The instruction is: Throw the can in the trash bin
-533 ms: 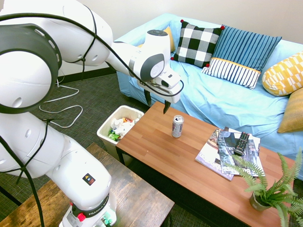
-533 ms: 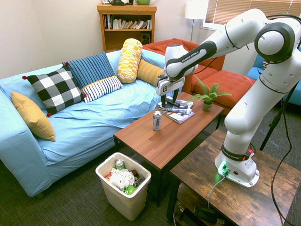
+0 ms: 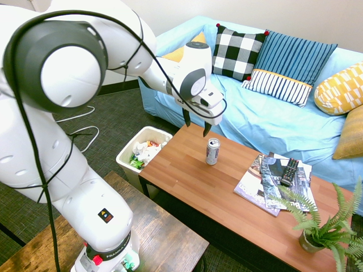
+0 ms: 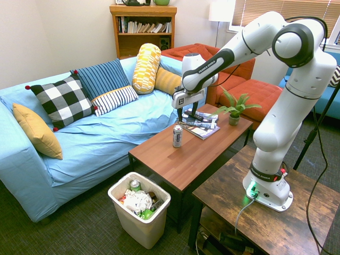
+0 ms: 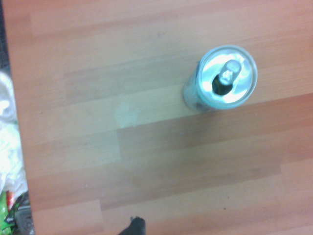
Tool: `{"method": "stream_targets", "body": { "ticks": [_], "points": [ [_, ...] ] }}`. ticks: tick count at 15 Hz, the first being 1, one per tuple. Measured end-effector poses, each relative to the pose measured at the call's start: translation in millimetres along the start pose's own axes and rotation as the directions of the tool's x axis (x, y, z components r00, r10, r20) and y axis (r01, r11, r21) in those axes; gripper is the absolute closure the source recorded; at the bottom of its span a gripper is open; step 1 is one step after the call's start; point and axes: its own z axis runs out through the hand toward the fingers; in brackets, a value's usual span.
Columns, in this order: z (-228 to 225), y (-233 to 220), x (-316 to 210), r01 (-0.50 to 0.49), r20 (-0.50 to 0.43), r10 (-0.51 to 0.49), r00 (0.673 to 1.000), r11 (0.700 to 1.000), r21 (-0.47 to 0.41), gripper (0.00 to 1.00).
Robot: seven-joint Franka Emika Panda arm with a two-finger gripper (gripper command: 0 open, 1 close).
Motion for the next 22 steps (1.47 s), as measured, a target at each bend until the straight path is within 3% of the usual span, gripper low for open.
{"method": "stream_targets", "body": {
  "ticks": [7, 21, 22],
  "points": [
    [72, -37, 56, -0.101, 0.001, 0.101, 0.995, 0.994, -0.049, 0.00],
    [163, -59, 68, -0.126, 0.026, 0.130, 0.991, 0.983, -0.132, 0.00],
    [166, -61, 70, -0.128, 0.026, 0.132, 0.991, 0.983, -0.133, 1.00]
  ]
}}
